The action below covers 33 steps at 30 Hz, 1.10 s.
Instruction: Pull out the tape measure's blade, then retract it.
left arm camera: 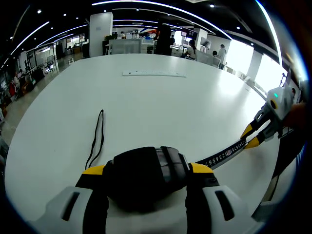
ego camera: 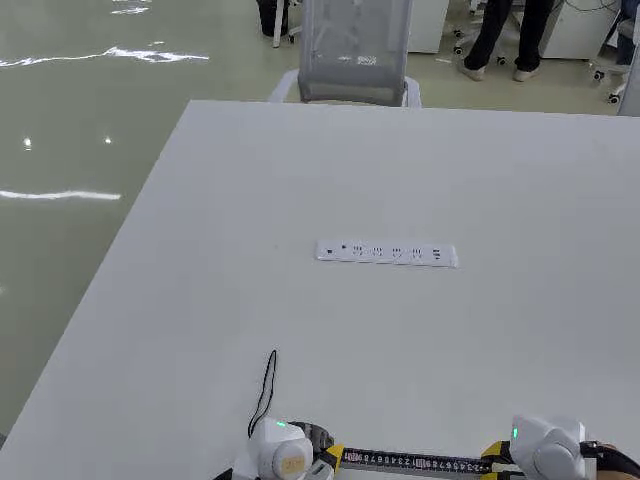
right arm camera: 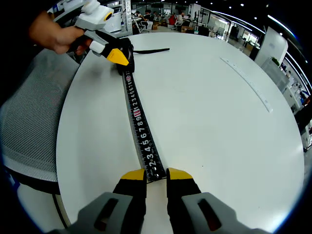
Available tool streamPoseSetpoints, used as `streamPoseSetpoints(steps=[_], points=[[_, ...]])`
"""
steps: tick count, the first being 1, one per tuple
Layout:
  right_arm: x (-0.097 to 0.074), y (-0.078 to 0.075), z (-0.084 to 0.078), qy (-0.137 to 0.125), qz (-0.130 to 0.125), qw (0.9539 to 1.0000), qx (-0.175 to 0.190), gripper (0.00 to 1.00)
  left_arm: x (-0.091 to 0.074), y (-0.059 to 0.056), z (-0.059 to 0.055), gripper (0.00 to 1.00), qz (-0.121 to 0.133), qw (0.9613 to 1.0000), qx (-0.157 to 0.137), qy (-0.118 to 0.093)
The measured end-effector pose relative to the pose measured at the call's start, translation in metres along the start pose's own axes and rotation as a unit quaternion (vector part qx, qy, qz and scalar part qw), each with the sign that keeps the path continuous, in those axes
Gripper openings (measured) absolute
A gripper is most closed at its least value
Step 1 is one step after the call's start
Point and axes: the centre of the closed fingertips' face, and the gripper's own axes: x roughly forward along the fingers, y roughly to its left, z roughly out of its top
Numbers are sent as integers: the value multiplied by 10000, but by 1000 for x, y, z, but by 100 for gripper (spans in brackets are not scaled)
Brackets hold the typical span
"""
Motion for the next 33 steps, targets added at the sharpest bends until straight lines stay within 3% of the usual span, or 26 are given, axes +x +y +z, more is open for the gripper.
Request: streamPoseSetpoints(steps=[33], points=[[7,4,10,10,70,10000,-51,14,0,0,0,61,-44,10000,24,-15]])
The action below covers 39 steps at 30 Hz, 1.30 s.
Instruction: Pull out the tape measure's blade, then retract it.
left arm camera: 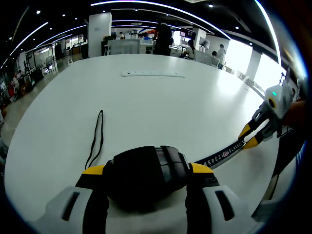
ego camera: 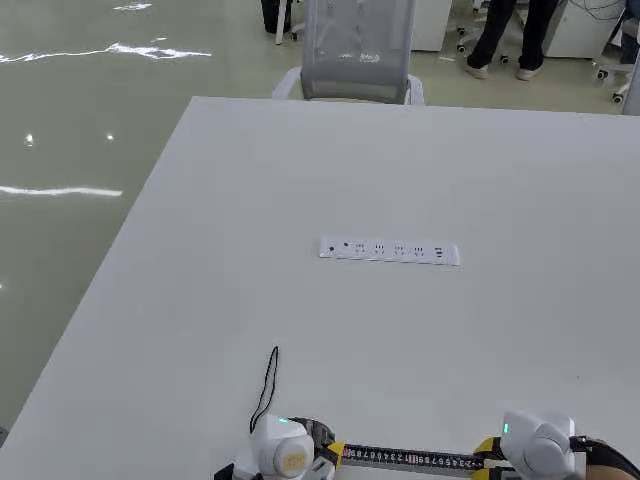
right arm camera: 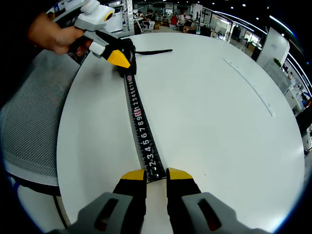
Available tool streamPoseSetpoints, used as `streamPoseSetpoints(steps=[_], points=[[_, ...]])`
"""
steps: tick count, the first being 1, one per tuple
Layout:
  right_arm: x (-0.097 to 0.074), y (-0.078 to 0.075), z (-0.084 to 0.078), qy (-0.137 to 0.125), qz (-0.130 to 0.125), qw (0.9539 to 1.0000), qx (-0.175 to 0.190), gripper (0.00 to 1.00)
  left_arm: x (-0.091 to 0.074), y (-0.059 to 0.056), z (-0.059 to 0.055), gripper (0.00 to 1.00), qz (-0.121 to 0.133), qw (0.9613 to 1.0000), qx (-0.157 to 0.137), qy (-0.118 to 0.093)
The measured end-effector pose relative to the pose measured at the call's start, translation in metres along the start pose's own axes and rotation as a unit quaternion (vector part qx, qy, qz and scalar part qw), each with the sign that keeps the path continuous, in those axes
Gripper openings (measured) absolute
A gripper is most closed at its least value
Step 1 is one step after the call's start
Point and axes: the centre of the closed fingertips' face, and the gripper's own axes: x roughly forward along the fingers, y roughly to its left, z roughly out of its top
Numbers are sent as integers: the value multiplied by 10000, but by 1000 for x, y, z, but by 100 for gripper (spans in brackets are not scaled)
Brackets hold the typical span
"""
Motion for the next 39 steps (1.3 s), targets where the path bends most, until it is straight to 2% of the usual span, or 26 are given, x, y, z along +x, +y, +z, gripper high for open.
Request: streamPoseSetpoints(steps=[39], points=[[10,5,14,37,157,9999,-17,14,-1,0,1,62,-40,10000,1,-19]])
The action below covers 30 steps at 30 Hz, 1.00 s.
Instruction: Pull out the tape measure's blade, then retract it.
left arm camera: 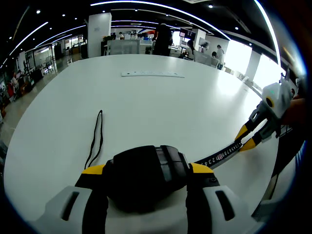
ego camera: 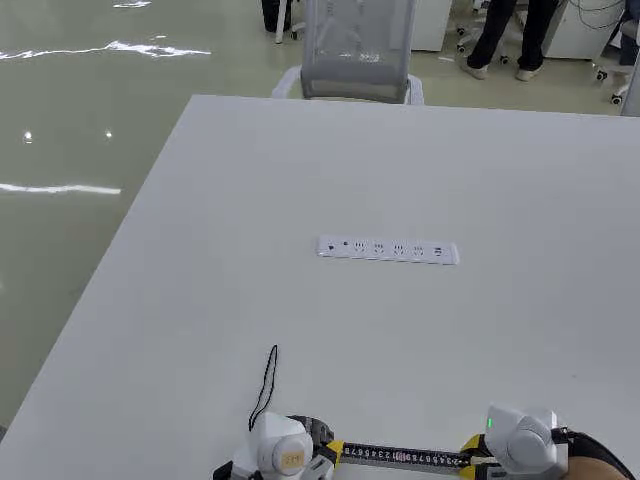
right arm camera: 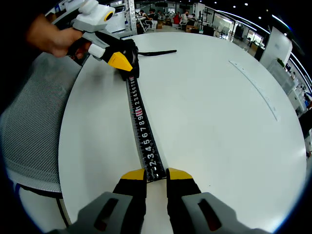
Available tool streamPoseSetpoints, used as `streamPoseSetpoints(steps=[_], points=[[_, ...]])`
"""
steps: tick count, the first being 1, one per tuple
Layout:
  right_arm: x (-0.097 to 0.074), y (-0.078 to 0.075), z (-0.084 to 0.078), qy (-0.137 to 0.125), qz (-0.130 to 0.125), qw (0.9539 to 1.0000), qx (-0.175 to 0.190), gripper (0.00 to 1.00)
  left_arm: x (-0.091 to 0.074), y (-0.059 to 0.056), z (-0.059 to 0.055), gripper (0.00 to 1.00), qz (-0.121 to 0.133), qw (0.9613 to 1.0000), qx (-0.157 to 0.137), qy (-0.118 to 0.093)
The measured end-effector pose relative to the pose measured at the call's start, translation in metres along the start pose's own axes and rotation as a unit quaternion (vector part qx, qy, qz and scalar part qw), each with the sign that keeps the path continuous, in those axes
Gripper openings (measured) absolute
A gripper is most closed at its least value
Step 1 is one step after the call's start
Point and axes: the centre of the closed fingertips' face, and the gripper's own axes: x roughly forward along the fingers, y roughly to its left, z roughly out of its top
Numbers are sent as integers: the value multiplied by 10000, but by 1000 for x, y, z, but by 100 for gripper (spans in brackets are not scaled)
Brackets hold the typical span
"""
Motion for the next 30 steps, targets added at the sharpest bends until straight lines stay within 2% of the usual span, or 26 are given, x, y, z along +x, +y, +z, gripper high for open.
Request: streamPoseSetpoints(steps=[30], points=[[7,5,14,-27,31,10000,-39,14,1,-1,0,62,3,10000,38,-14]])
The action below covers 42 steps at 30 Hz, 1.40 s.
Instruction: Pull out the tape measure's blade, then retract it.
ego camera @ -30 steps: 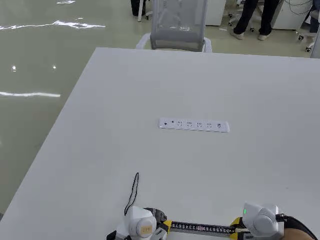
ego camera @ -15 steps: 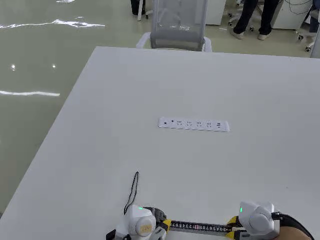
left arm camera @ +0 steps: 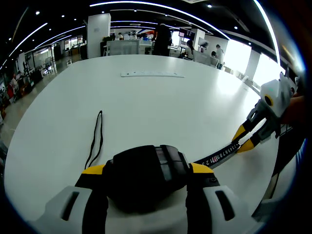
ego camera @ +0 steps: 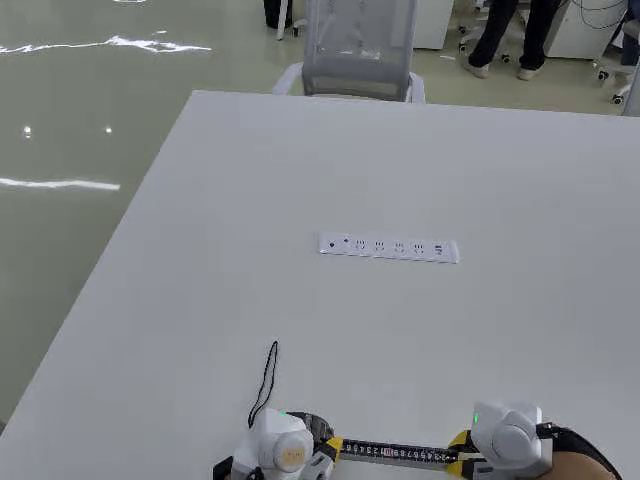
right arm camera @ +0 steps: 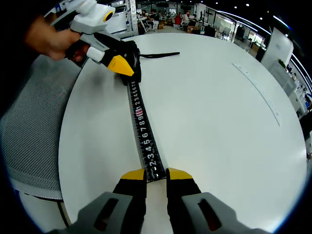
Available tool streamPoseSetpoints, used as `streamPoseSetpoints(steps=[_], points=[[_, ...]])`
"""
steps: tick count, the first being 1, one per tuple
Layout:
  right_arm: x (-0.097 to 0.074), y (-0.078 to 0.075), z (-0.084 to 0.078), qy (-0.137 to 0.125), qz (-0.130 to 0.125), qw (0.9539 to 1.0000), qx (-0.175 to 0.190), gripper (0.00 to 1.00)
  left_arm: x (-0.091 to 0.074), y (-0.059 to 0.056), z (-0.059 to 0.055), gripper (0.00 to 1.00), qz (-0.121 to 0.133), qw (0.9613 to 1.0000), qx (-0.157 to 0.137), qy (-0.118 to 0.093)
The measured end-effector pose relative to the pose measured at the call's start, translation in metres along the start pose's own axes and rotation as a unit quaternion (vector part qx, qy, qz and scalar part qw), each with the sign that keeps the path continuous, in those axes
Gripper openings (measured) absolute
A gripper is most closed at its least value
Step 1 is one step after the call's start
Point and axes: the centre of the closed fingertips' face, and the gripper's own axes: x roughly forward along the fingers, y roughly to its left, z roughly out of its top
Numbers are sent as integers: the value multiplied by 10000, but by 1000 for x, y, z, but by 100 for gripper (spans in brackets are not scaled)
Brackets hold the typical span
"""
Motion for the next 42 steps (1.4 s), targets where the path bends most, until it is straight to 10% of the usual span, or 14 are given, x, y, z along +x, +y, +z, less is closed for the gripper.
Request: streamPoseSetpoints(steps=[42], points=[[14,6,22,-78,80,9999,-69,14,1,0,-1,62,6,10000,-8,-56]])
